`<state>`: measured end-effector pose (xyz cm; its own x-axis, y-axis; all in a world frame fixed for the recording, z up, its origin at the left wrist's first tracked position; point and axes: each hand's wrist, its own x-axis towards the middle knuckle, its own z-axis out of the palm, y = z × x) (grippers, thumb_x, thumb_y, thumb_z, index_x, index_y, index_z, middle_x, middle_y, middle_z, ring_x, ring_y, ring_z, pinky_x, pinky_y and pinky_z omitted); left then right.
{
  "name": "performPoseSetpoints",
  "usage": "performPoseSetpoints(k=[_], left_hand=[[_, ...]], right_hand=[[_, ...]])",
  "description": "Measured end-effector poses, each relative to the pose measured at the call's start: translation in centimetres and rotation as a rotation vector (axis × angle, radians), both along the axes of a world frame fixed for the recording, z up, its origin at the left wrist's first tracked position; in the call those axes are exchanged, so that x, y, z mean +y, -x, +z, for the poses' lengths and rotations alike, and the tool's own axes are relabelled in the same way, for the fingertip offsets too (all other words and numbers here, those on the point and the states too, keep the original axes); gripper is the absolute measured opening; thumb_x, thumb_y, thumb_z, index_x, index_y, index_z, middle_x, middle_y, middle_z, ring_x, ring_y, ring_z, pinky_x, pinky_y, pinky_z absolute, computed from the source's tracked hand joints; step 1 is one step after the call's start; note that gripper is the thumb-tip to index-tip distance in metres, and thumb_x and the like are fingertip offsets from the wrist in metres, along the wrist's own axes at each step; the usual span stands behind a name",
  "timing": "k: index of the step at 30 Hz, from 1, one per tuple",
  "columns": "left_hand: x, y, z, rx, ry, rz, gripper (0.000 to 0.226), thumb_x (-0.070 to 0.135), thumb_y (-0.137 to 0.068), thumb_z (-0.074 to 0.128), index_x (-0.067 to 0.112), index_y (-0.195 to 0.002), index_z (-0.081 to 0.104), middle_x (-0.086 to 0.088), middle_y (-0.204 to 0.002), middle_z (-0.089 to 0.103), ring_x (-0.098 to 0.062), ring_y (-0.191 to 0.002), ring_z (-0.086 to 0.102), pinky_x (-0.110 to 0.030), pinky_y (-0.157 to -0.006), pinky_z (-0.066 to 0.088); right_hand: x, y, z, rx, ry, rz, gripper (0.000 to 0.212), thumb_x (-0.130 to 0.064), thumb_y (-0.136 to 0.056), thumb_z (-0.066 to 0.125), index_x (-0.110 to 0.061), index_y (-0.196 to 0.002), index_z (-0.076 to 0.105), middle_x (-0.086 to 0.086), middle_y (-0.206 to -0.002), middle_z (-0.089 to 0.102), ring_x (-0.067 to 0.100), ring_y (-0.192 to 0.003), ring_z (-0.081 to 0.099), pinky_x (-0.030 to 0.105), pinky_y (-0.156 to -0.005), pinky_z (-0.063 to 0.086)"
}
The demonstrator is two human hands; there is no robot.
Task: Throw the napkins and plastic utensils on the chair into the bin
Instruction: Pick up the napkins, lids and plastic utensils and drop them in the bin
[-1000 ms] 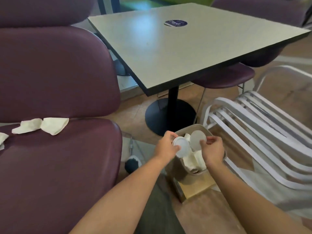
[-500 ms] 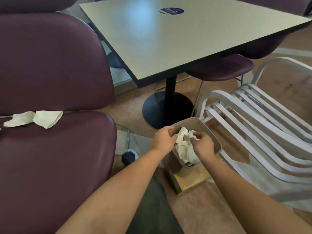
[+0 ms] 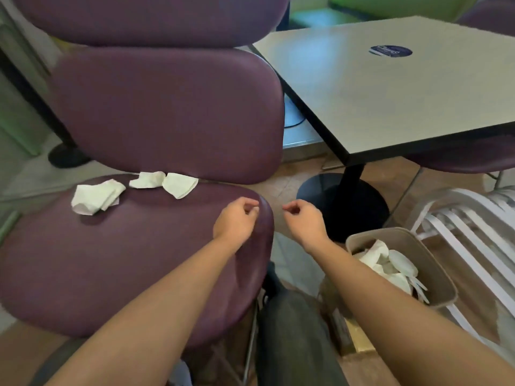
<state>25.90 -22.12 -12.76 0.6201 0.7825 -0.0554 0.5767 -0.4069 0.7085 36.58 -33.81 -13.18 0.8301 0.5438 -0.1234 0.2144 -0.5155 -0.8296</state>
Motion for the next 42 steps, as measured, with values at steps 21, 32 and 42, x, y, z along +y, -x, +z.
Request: performPoseSetpoints(k=[21, 32, 42], left_hand=[[22.4, 14.1, -3.4, 0.184, -0.182, 0.275, 0.028, 0.028, -0.093, 0.059, 0.027, -0.121, 0.061, -0.002, -0.120, 0.053, -0.023, -0.119, 0.046, -0.038, -0.097, 0.042], [29.2, 9.9, -7.2, 0.171, -0.301, 0.167, 0.063, 0.025, -0.089, 0.065, 0.017, -0.145, 0.037, -0.004, -0.148, 0.039, -0.024, -0.137, 0.034, -0.035, -0.112, 0.029], [32.5, 8.6, -9.3, 0.307, -0.499, 0.136, 0.058, 0.037, -0.093, 0.060, 0.015, -0.144, 0.041, -0.011, -0.134, 0.049, -0.032, -0.126, 0.045, -0.041, -0.116, 0.024]], right_hand=[[24.1, 9.4, -2.7, -0.206, 0.156, 0.400, 0.028, -0.021, -0.088, 0.060, -0.023, -0.116, 0.065, 0.002, -0.123, 0.057, 0.023, -0.122, 0.042, 0.034, -0.095, 0.042], [30.1, 8.0, -7.9, -0.412, 0.142, 0.474, 0.059, -0.033, -0.083, 0.072, -0.021, -0.135, 0.047, -0.003, -0.139, 0.043, 0.016, -0.133, 0.034, 0.033, -0.108, 0.035], [31.3, 6.2, -8.3, -0.554, 0.206, 0.567, 0.038, -0.022, -0.091, 0.053, -0.015, -0.128, 0.055, 0.002, -0.131, 0.054, 0.022, -0.117, 0.053, 0.033, -0.084, 0.045]])
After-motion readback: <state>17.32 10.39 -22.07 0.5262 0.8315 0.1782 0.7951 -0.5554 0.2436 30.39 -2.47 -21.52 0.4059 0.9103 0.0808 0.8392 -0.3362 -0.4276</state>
